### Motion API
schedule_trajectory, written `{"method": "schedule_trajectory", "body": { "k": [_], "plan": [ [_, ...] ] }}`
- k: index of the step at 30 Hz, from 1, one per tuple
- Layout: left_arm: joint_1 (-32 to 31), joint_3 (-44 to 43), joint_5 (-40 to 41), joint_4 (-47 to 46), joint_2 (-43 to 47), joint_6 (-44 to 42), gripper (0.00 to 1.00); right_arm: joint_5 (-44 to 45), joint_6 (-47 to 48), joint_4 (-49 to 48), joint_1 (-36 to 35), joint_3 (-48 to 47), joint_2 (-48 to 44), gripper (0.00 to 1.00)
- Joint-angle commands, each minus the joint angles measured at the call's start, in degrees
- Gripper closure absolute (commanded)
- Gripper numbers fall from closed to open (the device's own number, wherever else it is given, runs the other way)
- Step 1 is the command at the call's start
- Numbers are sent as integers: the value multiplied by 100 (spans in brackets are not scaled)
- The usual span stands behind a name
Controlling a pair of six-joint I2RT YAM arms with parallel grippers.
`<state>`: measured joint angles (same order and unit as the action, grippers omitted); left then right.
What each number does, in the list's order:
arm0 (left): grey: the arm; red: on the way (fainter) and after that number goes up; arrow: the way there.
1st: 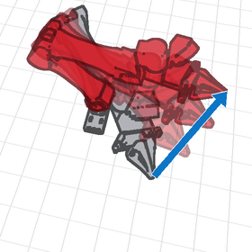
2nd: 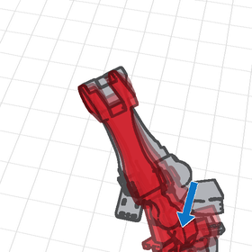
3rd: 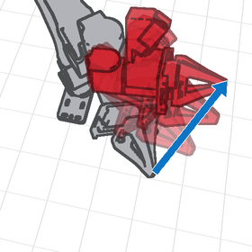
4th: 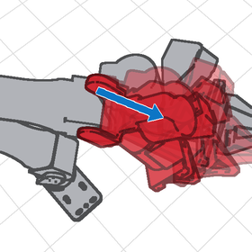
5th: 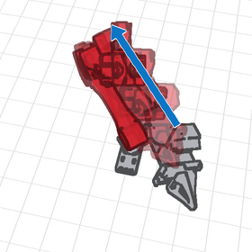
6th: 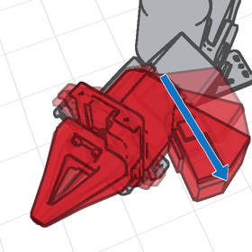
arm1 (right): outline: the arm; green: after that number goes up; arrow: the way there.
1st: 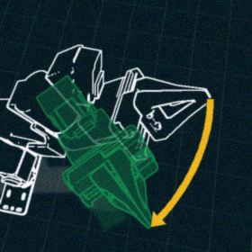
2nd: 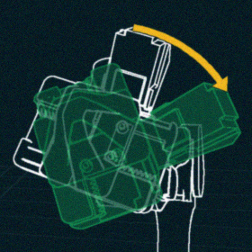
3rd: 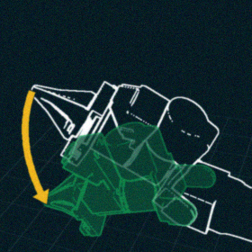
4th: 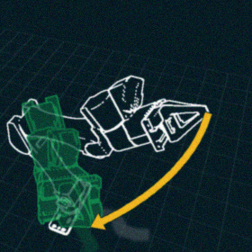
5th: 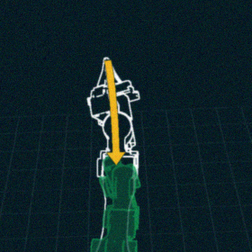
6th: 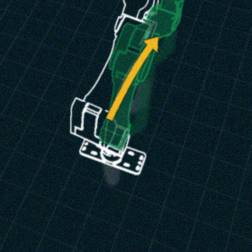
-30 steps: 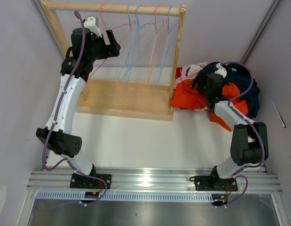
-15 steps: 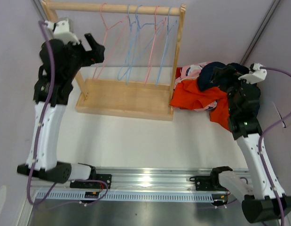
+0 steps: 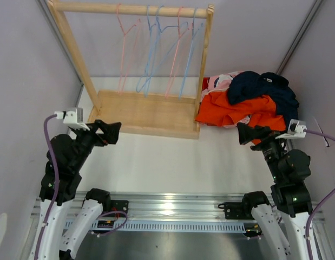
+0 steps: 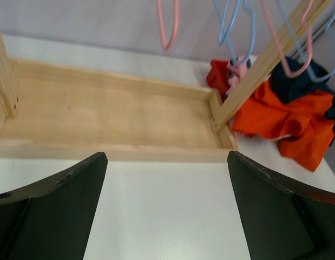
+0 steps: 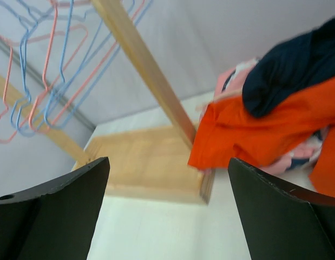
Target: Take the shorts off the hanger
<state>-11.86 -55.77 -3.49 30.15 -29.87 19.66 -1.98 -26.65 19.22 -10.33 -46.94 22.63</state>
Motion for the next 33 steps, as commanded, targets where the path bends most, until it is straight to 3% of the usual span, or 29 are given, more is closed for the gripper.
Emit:
{"method": "schedule_trajectory", "body": {
  "k": [1,10,17,33],
  "plan": [
    [8,461,-258,166,551,56,1,-523,-182,625,-22,289,-539,1],
    [-62,866,-65,747,1265,-24,1,-66,38,1304,-22,326,-1200,1],
    [-62,1059,252,571,1378,20,1,127,389,1409,-22,-131,-744,1],
    [-62,1094,585,615,1334,90,1,119,143,1356,-40,185,-584,1]
  ]
}}
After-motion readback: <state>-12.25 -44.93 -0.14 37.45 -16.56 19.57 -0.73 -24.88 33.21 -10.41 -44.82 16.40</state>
